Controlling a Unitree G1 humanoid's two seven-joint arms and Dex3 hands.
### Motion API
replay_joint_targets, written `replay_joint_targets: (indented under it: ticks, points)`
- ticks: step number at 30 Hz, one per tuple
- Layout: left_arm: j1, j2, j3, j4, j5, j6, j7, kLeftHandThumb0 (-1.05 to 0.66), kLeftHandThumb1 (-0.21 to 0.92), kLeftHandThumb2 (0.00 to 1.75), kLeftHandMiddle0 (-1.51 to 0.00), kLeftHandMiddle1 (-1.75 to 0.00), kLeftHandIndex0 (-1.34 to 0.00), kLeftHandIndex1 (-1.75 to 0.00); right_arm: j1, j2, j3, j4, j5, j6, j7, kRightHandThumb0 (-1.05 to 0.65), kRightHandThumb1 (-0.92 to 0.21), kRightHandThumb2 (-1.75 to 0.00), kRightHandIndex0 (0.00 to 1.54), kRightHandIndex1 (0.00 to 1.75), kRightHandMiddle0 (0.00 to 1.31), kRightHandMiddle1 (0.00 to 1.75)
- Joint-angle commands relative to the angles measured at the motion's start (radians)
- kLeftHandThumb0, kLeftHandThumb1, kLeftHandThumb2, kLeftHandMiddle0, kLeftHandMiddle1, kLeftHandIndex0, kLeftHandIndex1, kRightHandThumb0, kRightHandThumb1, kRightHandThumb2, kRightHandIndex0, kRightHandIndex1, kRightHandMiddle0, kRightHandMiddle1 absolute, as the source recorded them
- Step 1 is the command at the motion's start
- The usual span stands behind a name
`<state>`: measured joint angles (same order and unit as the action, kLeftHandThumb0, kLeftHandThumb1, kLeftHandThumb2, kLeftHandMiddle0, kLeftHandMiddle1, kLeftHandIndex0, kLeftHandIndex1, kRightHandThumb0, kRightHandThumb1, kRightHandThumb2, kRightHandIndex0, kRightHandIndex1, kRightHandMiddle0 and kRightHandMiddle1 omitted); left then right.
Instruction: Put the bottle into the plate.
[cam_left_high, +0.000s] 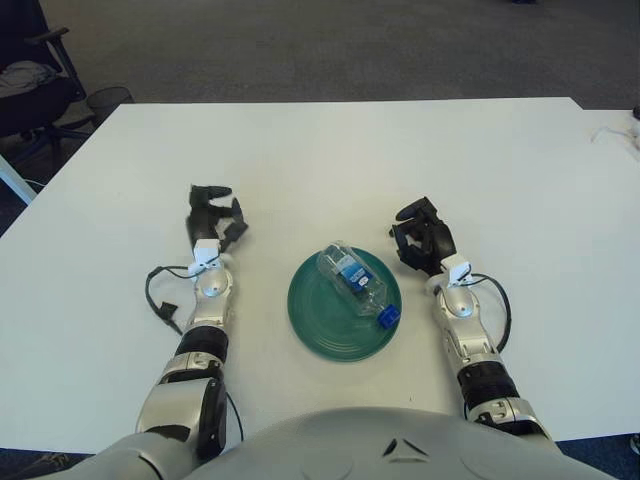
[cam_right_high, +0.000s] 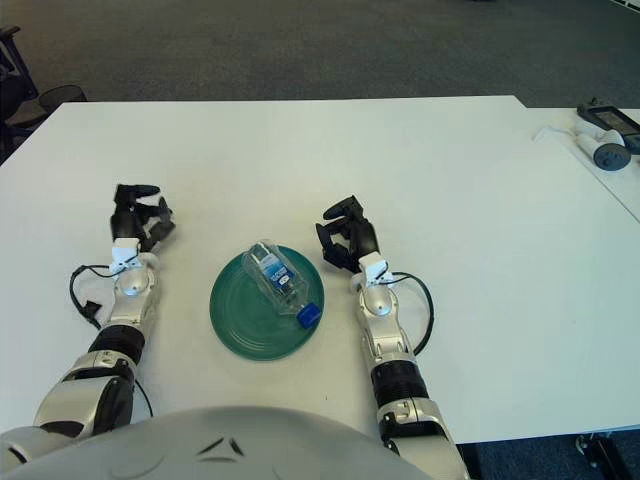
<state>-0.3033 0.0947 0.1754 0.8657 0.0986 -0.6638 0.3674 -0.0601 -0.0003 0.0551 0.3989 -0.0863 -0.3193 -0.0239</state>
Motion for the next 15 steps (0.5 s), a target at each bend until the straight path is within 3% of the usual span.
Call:
replay_joint_targets:
  ticks: [1, 9, 15]
  points:
    - [0.034, -0.009, -0.02, 0.041, 0.021, 0.004, 0.004, -0.45, 0.39, 1.22, -1.04, -1.75, -0.55, -1.75, 0.083, 0.0, 0.006, 0.054, -0.002, 0.107, 0.008, 0.0, -0.77, -0.64, 0.41, 1.4, 0.24, 1.75]
    - [0.077, -0.043, -0.075, -0.003, 0.044, 0.022, -0.006, -0.47, 0.32, 1.31, -1.15, -1.75, -0.6, -1.75, 0.089, -0.002, 0.004, 0.036, 0.005, 0.124, 0.012, 0.0, -0.72, -0.75, 0.45, 1.49, 0.19, 1.75]
    - [0.093, -0.056, -0.112, -0.004, 0.045, -0.008, -0.045, -0.47, 0.31, 1.33, -1.17, -1.75, -0.61, -1.75, 0.091, -0.004, 0.006, 0.029, 0.001, 0.131, 0.012, 0.0, -0.7, -0.77, 0.45, 1.5, 0.18, 1.75]
